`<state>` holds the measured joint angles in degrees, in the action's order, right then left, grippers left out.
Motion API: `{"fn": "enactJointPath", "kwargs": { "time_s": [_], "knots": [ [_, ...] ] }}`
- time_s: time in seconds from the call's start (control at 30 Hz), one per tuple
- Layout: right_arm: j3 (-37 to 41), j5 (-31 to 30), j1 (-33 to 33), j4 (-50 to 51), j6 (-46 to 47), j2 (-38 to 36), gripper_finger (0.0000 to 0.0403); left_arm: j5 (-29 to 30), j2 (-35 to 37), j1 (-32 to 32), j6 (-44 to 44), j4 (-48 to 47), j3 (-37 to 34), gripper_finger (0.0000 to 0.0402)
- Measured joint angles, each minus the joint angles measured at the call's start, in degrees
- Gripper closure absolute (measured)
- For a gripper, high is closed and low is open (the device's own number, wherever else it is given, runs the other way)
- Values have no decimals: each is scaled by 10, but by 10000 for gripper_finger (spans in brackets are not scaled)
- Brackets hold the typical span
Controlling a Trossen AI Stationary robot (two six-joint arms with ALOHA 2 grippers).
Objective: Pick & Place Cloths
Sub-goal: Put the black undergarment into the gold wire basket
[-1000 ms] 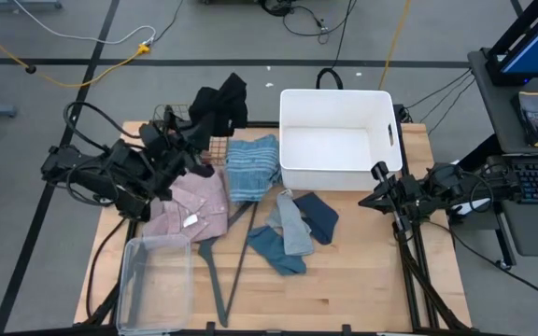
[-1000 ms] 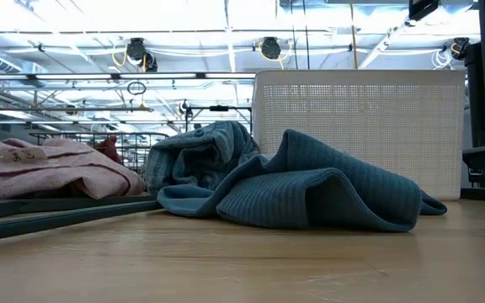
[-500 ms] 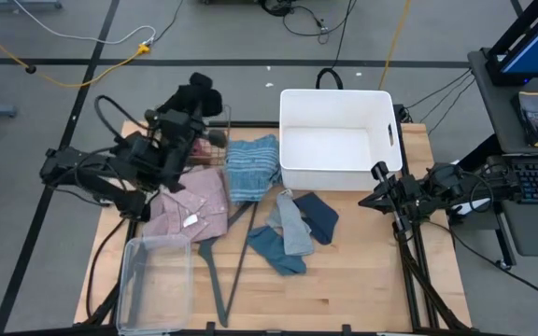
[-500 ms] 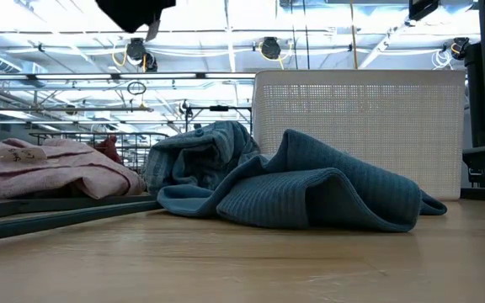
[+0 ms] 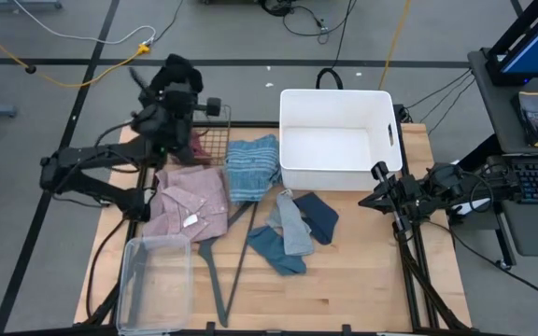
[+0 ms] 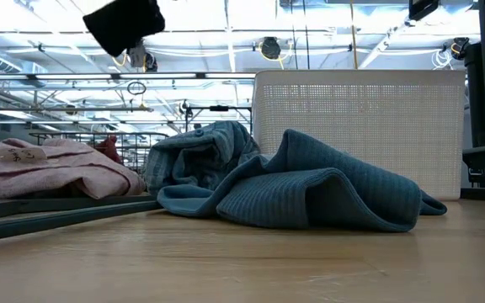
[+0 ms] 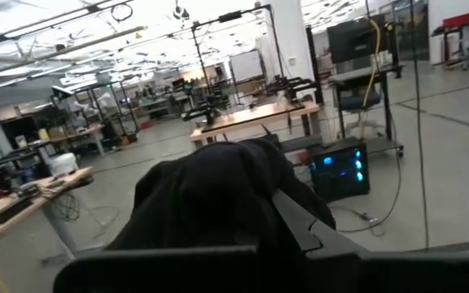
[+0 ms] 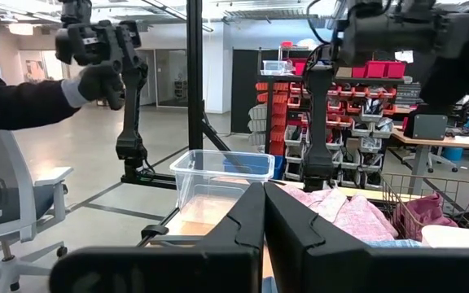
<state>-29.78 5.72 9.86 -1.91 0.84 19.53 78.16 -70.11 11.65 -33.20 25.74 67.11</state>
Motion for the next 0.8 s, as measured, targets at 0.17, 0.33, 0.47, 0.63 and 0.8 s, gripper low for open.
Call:
{"fn": "enactJointPath", "kwargs": {
  "time_s": [0.17, 0.33, 0.47, 0.63, 0.8],
  "knots": [
    [0, 0, 0, 0, 0, 0, 403, -67, 0, 41, 141, -131, 0, 401],
    [0, 0, 0, 0, 0, 0, 403, -155, 0, 87, 351, -327, 0, 401],
    [0, 0, 0, 0, 0, 0, 403, -240, 0, 133, 492, -441, 0, 401],
    [0, 0, 0, 0, 0, 0, 403, -361, 0, 189, 587, -520, 0, 401],
    [0, 0, 0, 0, 0, 0, 403, -479, 0, 240, 653, -547, 0, 401]
  ]
}}
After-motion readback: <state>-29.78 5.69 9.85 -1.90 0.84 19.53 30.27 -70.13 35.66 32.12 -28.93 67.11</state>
